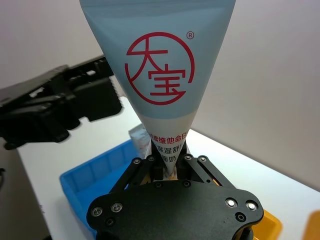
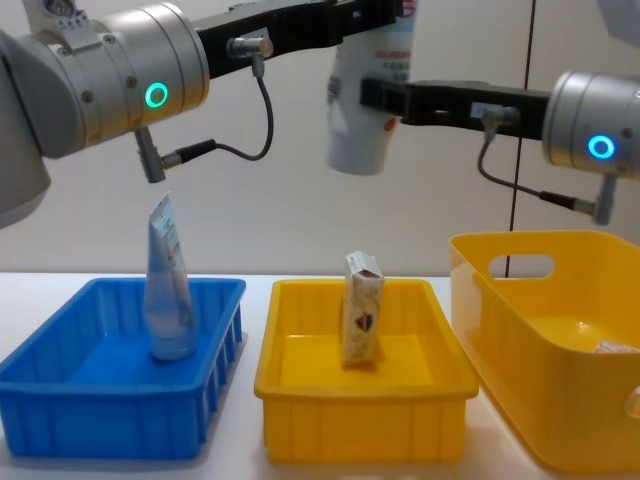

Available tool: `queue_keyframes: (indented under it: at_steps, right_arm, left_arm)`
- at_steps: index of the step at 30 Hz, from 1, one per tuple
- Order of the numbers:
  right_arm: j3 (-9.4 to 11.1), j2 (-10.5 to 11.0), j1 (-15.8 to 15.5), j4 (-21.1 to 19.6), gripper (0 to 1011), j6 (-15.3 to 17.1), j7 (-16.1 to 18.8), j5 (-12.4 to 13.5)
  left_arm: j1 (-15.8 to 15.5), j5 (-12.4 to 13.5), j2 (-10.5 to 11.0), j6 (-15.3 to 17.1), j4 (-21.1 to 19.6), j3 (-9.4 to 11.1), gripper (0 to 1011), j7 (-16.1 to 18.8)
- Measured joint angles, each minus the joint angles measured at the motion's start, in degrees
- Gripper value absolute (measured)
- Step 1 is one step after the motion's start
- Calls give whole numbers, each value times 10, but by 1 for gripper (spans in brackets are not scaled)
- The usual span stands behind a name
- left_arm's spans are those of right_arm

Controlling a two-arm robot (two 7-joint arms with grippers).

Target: Bimanual collaborative sorting of washing and personal care products

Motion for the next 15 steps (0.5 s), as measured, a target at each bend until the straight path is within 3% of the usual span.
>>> queue_keyframes:
  at_steps: [15]
  right_arm:
    - [29,32,-52,-67,116,27,-94,-26]
  left_arm:
    - [0,0,0,0,0,0,1001,0]
